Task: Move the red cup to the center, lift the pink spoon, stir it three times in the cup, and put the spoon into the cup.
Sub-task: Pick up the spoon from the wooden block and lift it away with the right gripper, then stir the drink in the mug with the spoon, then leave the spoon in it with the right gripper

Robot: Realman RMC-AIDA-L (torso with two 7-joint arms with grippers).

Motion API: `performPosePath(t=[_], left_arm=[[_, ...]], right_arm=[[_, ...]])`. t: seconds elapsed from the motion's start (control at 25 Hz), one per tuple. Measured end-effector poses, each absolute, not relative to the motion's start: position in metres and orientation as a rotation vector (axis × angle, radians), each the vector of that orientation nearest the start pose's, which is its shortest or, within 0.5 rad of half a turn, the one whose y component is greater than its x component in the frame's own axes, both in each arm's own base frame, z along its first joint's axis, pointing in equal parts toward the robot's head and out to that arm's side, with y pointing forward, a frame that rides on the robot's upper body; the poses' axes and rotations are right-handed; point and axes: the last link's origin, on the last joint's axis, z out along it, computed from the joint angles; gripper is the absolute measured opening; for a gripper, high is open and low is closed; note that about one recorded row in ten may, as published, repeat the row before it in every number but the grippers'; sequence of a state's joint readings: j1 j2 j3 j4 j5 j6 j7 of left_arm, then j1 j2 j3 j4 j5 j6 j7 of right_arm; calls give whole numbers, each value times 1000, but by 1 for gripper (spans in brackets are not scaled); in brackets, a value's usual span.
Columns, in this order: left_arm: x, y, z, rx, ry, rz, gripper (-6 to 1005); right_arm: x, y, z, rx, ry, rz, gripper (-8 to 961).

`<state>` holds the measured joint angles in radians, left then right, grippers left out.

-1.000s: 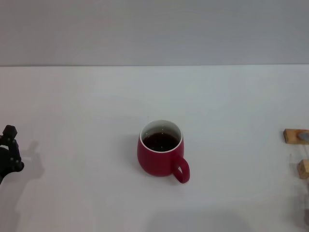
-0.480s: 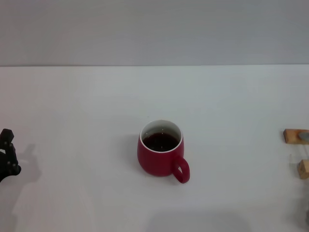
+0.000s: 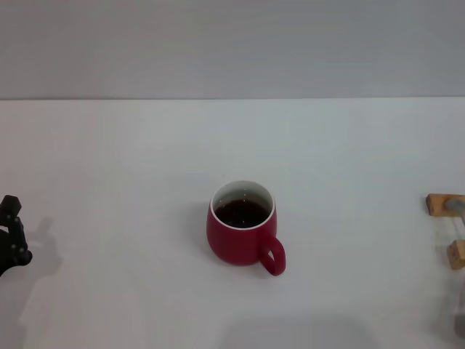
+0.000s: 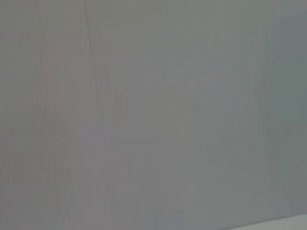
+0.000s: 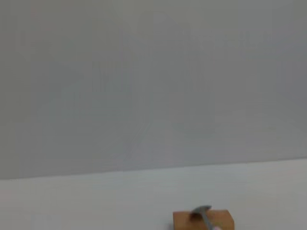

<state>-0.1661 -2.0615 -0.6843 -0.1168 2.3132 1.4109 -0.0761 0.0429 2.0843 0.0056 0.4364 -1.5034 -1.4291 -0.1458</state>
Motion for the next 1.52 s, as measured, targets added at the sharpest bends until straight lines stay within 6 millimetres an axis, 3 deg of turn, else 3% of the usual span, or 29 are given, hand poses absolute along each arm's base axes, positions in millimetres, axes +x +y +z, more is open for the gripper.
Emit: performPosePath(t=[0.64, 1.0, 1.52], left_arm=[[-371, 222, -8, -1634, -421, -608, -2], [-369, 221, -3, -1619, -396, -627, -2], [-370, 219, 0, -1604, -390, -631, -2]], right_arm=[[335, 166, -52, -1469, 502, 568, 104], [317, 171, -41, -1441, 385, 678, 94], [296, 186, -40, -1442, 329, 787, 66]])
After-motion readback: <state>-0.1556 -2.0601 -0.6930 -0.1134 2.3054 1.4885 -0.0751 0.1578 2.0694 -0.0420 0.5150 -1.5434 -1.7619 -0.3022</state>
